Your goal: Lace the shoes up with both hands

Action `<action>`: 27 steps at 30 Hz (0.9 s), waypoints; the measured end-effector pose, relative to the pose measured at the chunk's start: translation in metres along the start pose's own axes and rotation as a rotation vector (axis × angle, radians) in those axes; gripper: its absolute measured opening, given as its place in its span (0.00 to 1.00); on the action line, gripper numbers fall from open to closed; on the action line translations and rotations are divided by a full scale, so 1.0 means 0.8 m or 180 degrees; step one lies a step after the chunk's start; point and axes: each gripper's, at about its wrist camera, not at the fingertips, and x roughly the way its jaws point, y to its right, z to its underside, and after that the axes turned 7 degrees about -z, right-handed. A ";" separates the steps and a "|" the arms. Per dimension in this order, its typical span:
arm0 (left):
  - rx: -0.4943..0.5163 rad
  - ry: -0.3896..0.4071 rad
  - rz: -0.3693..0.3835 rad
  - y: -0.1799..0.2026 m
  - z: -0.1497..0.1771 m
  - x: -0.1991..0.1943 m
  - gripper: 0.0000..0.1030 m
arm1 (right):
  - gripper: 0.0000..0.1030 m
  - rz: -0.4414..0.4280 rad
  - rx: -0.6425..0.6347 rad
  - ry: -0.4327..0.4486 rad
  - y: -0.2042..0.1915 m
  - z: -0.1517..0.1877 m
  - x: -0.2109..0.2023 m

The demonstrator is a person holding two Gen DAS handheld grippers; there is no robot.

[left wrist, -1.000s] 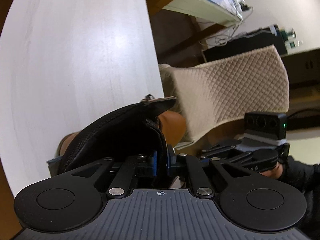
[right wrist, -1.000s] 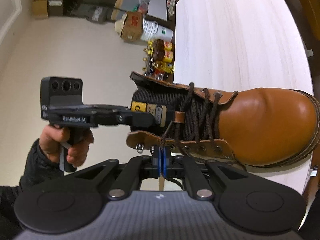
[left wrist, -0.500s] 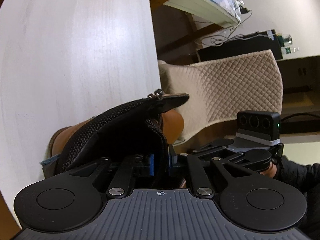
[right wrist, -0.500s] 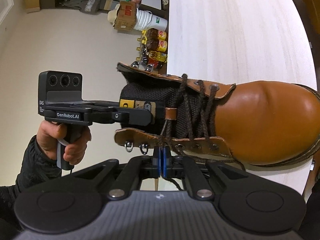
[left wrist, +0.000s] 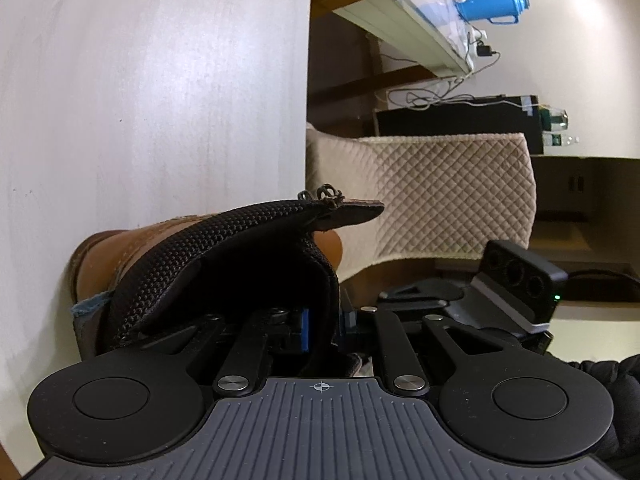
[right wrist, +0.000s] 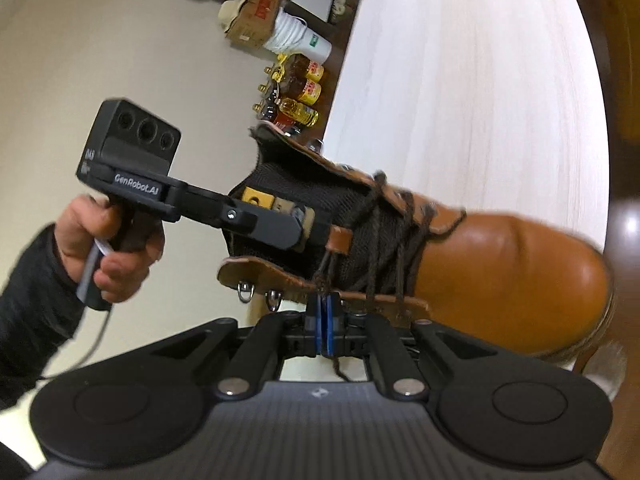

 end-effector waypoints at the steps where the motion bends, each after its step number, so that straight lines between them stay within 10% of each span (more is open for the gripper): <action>1: 0.0023 0.0002 -0.0020 0.002 0.000 0.000 0.12 | 0.04 0.0026 -0.0058 0.0003 -0.004 -0.001 0.002; 12: 0.0001 0.0016 -0.0065 -0.003 0.000 -0.005 0.13 | 0.06 0.0320 -0.0174 -0.0114 -0.010 -0.008 0.018; 20: -0.0009 0.0000 -0.0079 0.001 -0.001 -0.003 0.13 | 0.07 0.0639 -0.1251 -0.0337 -0.057 -0.004 0.034; 27: -0.0040 0.0009 -0.0050 -0.004 -0.002 -0.003 0.13 | 0.15 0.0600 -0.1396 -0.0454 -0.059 -0.004 0.029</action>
